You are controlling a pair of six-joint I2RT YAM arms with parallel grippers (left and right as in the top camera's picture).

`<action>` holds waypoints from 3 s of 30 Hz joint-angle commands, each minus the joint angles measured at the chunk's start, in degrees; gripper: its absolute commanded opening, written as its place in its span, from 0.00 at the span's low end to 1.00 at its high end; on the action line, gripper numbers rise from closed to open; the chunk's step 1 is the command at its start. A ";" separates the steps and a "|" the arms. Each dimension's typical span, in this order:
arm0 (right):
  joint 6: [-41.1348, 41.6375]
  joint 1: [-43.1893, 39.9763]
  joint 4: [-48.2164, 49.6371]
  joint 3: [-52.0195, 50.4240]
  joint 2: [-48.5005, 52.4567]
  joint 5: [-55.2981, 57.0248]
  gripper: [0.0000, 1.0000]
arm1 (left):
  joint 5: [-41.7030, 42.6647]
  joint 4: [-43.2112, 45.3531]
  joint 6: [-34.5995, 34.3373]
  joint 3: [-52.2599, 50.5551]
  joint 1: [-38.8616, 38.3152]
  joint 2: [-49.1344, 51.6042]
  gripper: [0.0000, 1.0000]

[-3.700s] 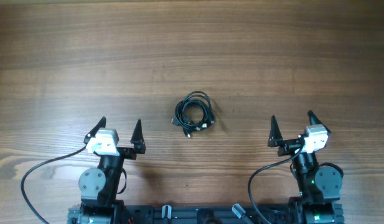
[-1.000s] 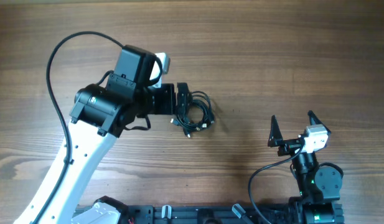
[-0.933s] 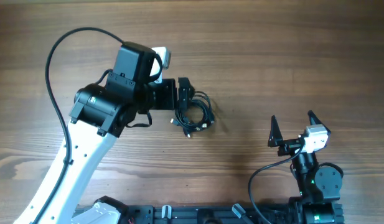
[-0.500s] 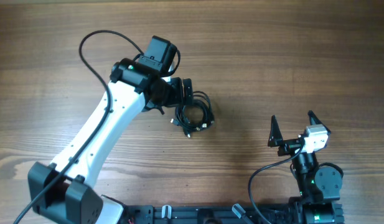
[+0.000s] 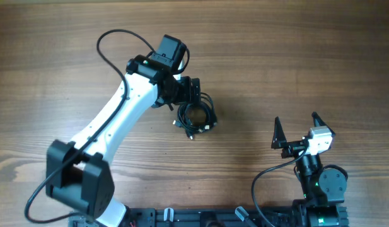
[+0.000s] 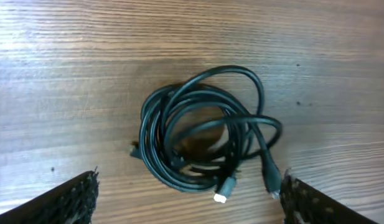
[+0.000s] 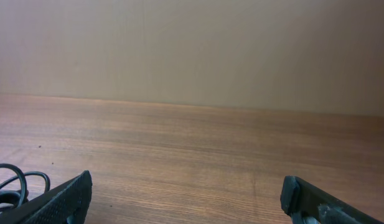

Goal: Untangle cables
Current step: 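Move the left gripper over the black cable bundle and lower, then close the left gripper on a loop of the black cable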

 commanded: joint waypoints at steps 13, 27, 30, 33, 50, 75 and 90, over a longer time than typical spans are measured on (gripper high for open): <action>-0.68 -0.24 0.17 -0.04 -0.35 0.76 1.00 | 1.44 3.65 12.15 0.48 -0.37 7.15 0.69; -0.66 -0.24 0.17 -0.04 -0.35 0.76 1.00 | 4.26 4.76 12.17 0.44 -0.48 9.88 0.48; -0.68 -0.24 0.17 -0.04 -0.35 0.76 1.00 | 4.24 4.76 12.55 0.44 -0.48 9.88 0.48; -0.68 -0.24 0.17 -0.04 -0.35 0.76 1.00 | 4.26 4.74 13.46 0.44 -0.48 9.88 0.47; -0.68 -0.24 0.17 -0.04 -0.35 0.76 1.00 | 4.04 6.08 16.68 -0.66 -0.48 9.92 0.45; -0.68 -0.24 0.17 -0.04 -0.35 0.76 1.00 | 4.07 9.90 16.13 -2.89 -0.63 9.94 0.04; -0.68 -0.24 0.17 -0.04 -0.35 0.76 1.00 | 10.03 9.03 5.11 -2.62 -0.63 -5.49 0.04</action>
